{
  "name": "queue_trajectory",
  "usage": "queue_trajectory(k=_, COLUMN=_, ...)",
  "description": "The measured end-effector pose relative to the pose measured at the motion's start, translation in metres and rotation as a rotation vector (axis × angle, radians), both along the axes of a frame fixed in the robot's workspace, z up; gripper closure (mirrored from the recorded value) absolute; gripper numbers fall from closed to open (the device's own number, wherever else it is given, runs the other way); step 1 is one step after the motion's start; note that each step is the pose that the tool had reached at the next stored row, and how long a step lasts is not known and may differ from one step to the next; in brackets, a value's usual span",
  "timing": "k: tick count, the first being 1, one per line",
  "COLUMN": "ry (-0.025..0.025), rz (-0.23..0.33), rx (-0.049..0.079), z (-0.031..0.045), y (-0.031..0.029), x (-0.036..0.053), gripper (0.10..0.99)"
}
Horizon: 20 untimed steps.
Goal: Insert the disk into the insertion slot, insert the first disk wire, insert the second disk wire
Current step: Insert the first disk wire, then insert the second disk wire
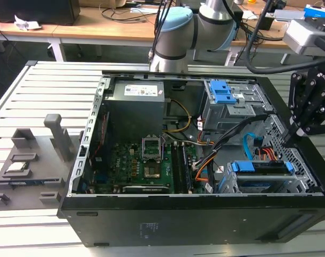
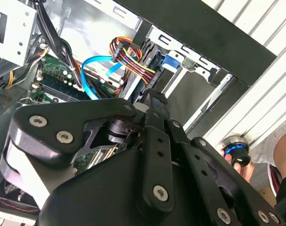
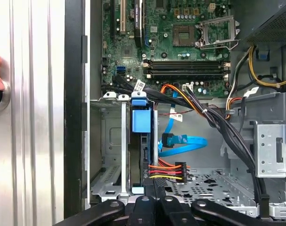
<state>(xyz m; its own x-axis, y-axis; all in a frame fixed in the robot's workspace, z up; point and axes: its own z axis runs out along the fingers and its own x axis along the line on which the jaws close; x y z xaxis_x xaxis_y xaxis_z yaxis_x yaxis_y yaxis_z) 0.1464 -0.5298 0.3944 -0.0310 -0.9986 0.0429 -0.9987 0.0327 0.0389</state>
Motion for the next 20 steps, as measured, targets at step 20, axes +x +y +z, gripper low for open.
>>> queue_trajectory(k=20, ry=0.0000, rz=0.000, rx=-0.002, z=-0.0177, y=0.0140, x=-0.0252, gripper=0.725)
